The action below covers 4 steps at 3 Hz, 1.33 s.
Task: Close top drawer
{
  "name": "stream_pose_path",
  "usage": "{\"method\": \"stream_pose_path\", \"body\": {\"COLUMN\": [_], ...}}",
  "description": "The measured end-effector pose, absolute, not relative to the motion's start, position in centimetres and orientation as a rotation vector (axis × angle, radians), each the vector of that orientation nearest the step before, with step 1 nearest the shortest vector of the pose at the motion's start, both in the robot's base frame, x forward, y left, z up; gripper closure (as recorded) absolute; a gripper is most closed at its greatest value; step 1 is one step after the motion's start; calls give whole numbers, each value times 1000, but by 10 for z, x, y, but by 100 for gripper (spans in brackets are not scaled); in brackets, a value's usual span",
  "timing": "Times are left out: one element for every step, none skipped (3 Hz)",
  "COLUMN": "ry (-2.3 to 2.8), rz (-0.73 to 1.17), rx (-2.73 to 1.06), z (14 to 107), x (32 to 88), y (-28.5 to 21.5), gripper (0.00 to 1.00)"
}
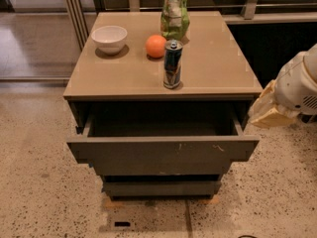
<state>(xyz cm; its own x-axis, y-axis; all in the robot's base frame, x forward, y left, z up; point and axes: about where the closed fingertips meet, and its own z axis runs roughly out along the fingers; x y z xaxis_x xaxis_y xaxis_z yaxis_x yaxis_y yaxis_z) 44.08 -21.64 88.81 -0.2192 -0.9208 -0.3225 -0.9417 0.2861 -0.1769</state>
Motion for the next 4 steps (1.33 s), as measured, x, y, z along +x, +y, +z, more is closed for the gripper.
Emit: {"method": "stream_pose_path", "body": {"ry": [2177,2177,2123,2019], "rz": [300,303,329,428], "rx": [-1655,-1655,-1679,-1715], "z": [823,823,817,763], "x": [448,448,447,450], "y": [-206,-206,-203,-178], "gripper": [99,100,100,100]}}
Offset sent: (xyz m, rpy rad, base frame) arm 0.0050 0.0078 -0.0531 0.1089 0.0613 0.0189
